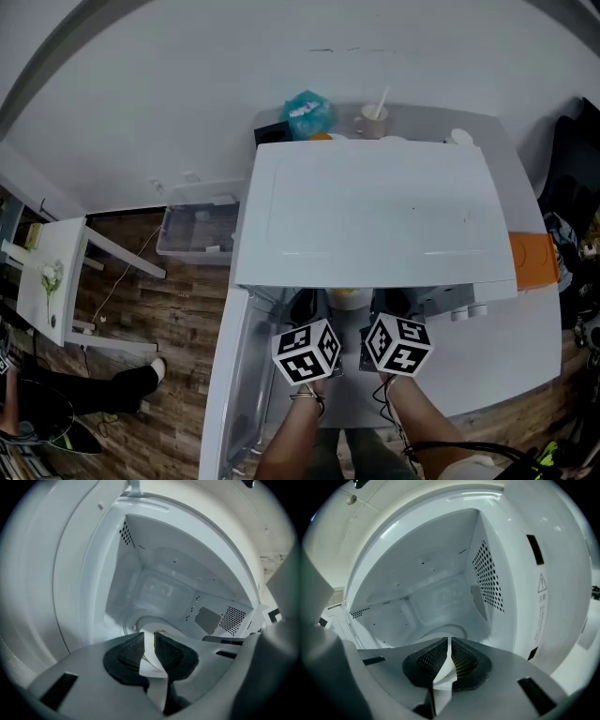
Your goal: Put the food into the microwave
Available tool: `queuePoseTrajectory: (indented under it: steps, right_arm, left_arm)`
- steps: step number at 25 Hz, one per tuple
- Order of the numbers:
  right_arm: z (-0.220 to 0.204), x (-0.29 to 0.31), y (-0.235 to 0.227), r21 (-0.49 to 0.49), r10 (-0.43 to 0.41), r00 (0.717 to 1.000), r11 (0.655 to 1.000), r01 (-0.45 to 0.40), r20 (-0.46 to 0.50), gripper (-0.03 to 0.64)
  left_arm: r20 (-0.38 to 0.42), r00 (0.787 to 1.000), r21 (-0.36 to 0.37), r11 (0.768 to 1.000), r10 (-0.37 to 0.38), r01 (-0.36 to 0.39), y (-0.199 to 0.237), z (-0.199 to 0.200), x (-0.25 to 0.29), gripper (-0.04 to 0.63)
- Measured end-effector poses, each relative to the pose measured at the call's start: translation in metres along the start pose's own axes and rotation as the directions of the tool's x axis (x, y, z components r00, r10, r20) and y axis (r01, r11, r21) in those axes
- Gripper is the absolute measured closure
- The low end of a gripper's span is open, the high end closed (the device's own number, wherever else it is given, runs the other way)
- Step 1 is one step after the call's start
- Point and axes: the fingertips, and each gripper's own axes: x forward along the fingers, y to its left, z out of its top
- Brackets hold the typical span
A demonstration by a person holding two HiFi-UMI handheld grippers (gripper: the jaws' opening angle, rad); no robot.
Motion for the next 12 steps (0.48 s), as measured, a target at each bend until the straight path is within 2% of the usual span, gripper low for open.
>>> queuePoseTrajectory:
  steps: [6,12]
  right_arm:
    - [-0.005,-0.020,0.008,-0.034,0.022,1.000,0.999,-0.022,-0.018,0.582]
    - [-0.004,-0.047,0.014,-0.070,0.049,0.999,0.996,-0.050,-0.014,0.583]
  left_arm:
    - [-0.014,1.000,0.019,1.000,-0.013,0.013,-0.011,-0.007,-0.019,0.531]
    - [0.009,1.000,0.053,0.998,-0.023,0.023,-0.023,-0.005,-0.048,0.535]
